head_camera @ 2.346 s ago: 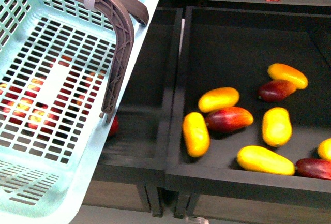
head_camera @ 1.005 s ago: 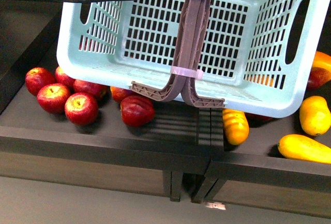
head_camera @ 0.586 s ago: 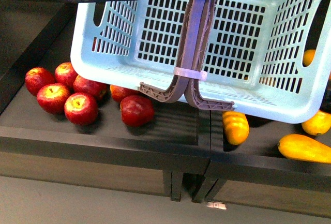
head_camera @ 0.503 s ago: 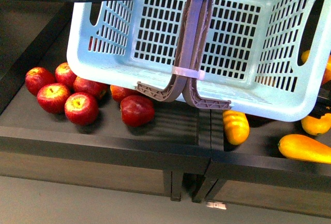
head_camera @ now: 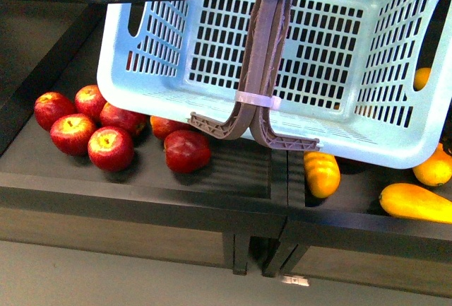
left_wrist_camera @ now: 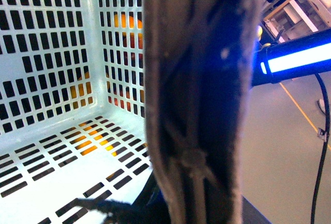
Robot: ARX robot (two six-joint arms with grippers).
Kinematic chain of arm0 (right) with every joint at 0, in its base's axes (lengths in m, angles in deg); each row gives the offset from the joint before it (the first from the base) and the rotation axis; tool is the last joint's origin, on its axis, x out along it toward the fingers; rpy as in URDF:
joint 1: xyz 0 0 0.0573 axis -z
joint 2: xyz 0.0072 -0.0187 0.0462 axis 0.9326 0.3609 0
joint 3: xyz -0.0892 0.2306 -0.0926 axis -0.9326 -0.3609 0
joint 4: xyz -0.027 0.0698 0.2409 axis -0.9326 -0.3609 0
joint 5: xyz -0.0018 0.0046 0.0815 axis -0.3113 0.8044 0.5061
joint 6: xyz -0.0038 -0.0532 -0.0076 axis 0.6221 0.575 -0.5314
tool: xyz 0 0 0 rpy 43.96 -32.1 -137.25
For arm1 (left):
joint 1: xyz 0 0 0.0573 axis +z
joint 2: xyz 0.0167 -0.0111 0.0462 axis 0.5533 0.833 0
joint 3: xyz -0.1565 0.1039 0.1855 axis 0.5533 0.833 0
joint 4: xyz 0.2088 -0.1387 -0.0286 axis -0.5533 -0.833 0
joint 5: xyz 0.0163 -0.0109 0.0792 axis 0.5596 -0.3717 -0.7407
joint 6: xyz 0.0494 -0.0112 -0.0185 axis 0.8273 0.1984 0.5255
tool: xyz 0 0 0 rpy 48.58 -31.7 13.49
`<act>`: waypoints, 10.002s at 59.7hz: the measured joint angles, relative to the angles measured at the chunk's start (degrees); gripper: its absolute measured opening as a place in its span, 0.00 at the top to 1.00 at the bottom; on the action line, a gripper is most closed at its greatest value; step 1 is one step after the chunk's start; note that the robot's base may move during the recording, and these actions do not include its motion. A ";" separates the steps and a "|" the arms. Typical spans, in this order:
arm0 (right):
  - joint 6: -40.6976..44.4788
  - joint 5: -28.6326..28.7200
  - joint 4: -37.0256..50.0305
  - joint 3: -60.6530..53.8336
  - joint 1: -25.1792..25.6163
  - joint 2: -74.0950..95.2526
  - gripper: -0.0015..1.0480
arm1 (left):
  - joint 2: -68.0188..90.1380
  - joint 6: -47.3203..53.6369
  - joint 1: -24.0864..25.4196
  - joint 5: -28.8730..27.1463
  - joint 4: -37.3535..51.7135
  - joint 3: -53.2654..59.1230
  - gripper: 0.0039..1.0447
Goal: Pick mango and avocado into basket
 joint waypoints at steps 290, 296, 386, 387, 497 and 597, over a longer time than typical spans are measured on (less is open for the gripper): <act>9.46 -10.03 8.07 -67.19 -18.36 -102.40 0.08 | 0.28 0.04 0.04 -1.14 -0.17 0.00 0.96; 9.46 -9.81 8.07 -67.23 -18.38 -102.38 0.08 | 0.28 0.04 0.07 -0.90 -0.17 0.00 0.96; 9.64 -9.99 8.04 -67.38 -18.38 -102.49 0.08 | 0.28 -0.11 -0.02 0.09 -0.17 -0.02 0.96; 9.64 -9.99 8.04 -67.38 -18.38 -102.47 0.08 | 0.28 -0.07 0.04 0.11 -0.17 -0.07 0.96; -35.93 -1.77 -22.95 5.95 3.82 -3.96 0.08 | 0.37 0.04 0.07 -0.59 -0.17 -0.07 0.96; -28.46 -0.11 -16.04 9.97 4.76 -2.32 0.49 | 0.37 0.02 0.04 -0.24 -0.17 -0.07 0.96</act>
